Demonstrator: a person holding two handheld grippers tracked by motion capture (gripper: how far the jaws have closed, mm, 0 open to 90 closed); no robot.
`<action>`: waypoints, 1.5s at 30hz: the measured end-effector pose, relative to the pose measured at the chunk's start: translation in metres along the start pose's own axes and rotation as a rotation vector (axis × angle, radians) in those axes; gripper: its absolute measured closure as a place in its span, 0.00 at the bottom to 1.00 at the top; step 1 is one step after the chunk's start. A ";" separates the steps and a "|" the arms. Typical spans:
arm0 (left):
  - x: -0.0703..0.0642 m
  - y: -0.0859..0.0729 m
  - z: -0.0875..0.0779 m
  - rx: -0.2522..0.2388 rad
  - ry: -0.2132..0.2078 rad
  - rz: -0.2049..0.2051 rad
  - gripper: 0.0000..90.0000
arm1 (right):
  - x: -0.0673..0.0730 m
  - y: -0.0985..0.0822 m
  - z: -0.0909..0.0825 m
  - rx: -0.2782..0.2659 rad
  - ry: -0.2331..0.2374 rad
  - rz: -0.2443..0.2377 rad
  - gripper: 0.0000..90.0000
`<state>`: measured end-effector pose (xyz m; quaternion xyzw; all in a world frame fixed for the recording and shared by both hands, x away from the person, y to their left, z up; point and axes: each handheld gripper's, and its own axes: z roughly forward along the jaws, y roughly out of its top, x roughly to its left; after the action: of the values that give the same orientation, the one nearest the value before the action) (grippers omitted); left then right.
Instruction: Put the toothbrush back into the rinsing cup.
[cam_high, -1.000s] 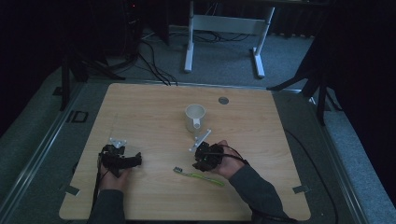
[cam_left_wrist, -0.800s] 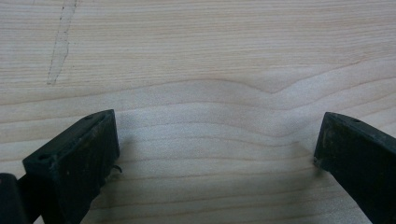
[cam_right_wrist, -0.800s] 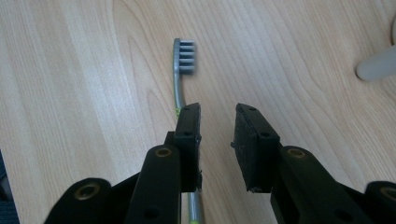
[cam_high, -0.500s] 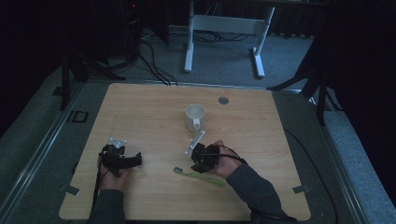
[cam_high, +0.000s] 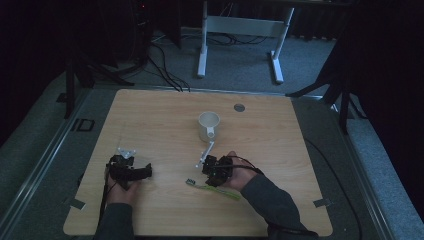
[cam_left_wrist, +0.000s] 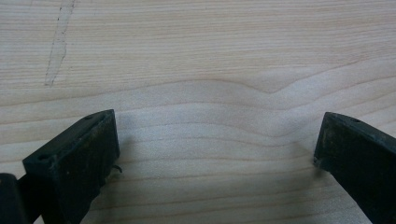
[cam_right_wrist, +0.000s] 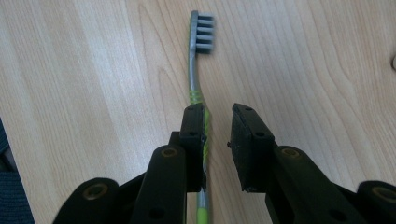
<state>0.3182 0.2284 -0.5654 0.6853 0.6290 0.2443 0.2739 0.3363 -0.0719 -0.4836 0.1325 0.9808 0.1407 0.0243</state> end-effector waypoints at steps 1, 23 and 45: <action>0.000 0.000 0.000 0.001 0.000 0.001 0.00 | 0.000 0.000 0.000 0.006 0.002 0.002 0.83; 0.000 0.000 0.000 0.003 -0.002 0.005 0.00 | 0.003 0.007 0.003 0.066 0.000 -0.019 0.83; 0.000 0.000 0.000 0.005 -0.003 0.008 0.00 | 0.006 0.013 0.007 0.138 0.018 -0.059 0.84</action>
<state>0.3183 0.2280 -0.5651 0.6889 0.6263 0.2430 0.2721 0.3347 -0.0566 -0.4871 0.1037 0.9919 0.0733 0.0102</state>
